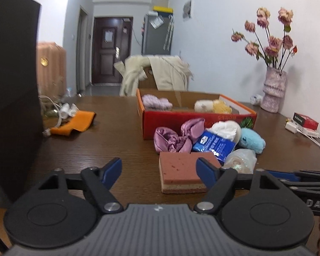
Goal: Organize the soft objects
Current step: 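Grasp the pink sponge block with the right gripper and lift it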
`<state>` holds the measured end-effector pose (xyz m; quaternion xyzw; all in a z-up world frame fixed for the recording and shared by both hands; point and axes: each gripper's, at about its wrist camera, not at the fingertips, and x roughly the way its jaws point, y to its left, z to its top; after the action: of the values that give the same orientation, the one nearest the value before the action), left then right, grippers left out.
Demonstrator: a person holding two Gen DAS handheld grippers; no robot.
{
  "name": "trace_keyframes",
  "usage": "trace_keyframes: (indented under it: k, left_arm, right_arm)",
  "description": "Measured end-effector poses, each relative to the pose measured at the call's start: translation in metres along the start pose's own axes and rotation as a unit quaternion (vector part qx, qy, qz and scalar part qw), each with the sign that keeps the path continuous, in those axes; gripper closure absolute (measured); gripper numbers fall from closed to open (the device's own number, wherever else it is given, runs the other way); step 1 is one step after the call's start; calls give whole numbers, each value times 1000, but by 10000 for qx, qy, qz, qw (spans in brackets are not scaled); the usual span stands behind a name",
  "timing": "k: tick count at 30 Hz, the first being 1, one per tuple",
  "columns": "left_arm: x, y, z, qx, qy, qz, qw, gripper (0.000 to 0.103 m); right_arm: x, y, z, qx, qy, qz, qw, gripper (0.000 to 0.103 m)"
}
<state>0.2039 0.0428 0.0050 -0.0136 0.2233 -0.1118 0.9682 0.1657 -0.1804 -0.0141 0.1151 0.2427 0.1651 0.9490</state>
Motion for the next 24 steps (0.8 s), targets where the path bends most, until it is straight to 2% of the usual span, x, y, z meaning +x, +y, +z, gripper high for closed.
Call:
trace_keyframes:
  k: [4, 6, 9, 11, 12, 14, 17, 24]
  left_arm:
    - [30, 10, 3, -192, 321, -303, 9988, 38]
    - [46, 16, 3, -395, 565, -514, 9963, 51]
    - [66, 22, 5, -608, 847, -716, 9920, 61]
    - [72, 25, 6, -702, 895, -842, 9899, 61]
    - [75, 25, 8, -748, 914, -909, 9888, 61]
    - [81, 26, 9, -825, 956, -1026, 9867, 61]
    - [86, 26, 10, -933, 1034, -1112, 9840, 70]
    - [85, 24, 8, -970, 1051, -1100, 9836, 71]
  right_arm:
    - [36, -2, 6, 293, 242, 73, 9993, 64]
    - [51, -7, 9, 456, 313, 87, 9984, 64]
    - [68, -17, 11, 765, 281, -56, 9967, 64]
    - [73, -22, 13, 775, 232, -364, 9961, 60]
    - [74, -26, 15, 842, 206, -365, 9956, 60]
    - [77, -31, 17, 1046, 217, -178, 9941, 60]
    - [85, -30, 18, 995, 324, -29, 9945, 61]
    - [94, -36, 15, 1269, 522, 109, 9905, 65]
